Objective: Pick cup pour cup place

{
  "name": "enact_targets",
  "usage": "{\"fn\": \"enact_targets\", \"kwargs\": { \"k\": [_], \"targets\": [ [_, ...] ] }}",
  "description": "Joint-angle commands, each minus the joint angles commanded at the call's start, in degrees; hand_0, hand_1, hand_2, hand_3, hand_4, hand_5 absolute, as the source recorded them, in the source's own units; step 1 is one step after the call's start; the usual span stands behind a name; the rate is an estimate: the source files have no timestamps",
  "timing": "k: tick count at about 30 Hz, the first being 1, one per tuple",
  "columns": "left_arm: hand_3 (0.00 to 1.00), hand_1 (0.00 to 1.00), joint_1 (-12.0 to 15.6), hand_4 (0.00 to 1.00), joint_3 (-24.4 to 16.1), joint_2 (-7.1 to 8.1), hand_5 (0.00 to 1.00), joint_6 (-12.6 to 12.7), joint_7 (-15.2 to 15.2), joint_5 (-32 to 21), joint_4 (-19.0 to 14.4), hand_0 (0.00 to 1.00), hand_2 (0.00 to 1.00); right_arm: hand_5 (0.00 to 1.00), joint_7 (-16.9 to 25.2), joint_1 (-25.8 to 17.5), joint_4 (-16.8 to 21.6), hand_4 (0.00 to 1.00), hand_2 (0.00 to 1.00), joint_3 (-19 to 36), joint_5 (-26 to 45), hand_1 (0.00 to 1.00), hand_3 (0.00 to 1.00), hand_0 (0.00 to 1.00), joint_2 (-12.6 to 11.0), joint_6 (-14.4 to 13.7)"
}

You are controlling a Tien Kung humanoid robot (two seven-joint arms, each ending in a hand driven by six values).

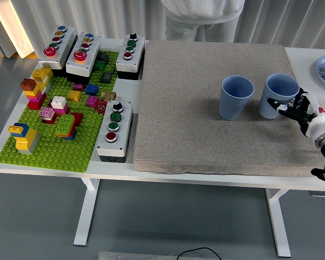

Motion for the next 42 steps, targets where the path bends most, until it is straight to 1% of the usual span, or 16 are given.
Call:
{"fn": "enact_targets", "kwargs": {
  "k": [7,13,19,23,27,32,35,39,42],
  "targets": [
    [0.641,0.792,0.16,0.549,0.16,0.16,0.937,-0.01,0.08,-0.15,0.0,0.744,0.851,0.34,0.01,0.02,1.39,0.813,0.702,-0.33,0.06,0.784,0.767,0.852,-0.41,-0.1],
    [0.641,0.792,0.35,0.549,0.32,0.27,0.936,0.03,0.02,-0.44,0.0,0.744,0.851,0.343,0.08,0.13,2.27,0.813,0.695,-0.73,-0.88,0.782,0.765,0.846,-0.72,-0.8],
    [0.641,0.792,0.21,0.547,0.48,0.29,0.933,0.06,-0.07,-0.62,0.0,0.744,0.851,0.333,0.1,0.78,3.32,0.806,0.694,-1.29,-2.85,0.782,0.764,0.844,-1.91,-1.78],
    [0.641,0.792,0.09,0.549,0.53,0.3,0.935,0.06,-0.09,-0.71,0.0,0.744,0.851,0.325,0.25,1.12,4.75,0.802,0.693,-1.8,-5.9,0.778,0.763,0.843,-2.92,-2.77],
    [0.641,0.792,0.06,0.549,0.39,0.32,0.935,0.05,-0.07,-0.55,0.0,0.744,0.851,0.325,0.2,1.21,7.47,0.802,0.693,-2.11,-12.96,0.778,0.763,0.843,-3.63,-4.41],
    [0.641,0.792,0.02,0.548,0.15,0.3,0.934,0.04,-0.03,-0.3,0.0,0.744,0.851,0.315,-0.07,1.23,10.56,0.794,0.693,-2.86,-21.18,0.776,0.763,0.843,-3.8,-5.86],
    [0.641,0.792,-0.03,0.549,0.03,0.3,0.935,0.01,0.01,-0.13,0.0,0.744,0.851,0.31,-0.13,1.35,11.49,0.79,0.689,-3.1,-24.1,0.775,0.763,0.845,-3.84,-6.29],
    [0.641,0.792,-0.05,0.549,0.13,0.3,0.935,0.01,0.03,-0.24,0.0,0.744,0.851,0.31,-0.22,1.51,12.39,0.79,0.689,-3.63,-25.8,0.775,0.763,0.845,-3.73,-7.0],
    [0.641,0.791,-0.05,0.548,0.14,0.31,0.934,0.0,0.04,-0.2,0.0,0.744,0.851,0.309,-0.36,1.77,12.35,0.789,0.69,-3.93,-26.59,0.776,0.763,0.845,-3.5,-7.24]
  ]
}}
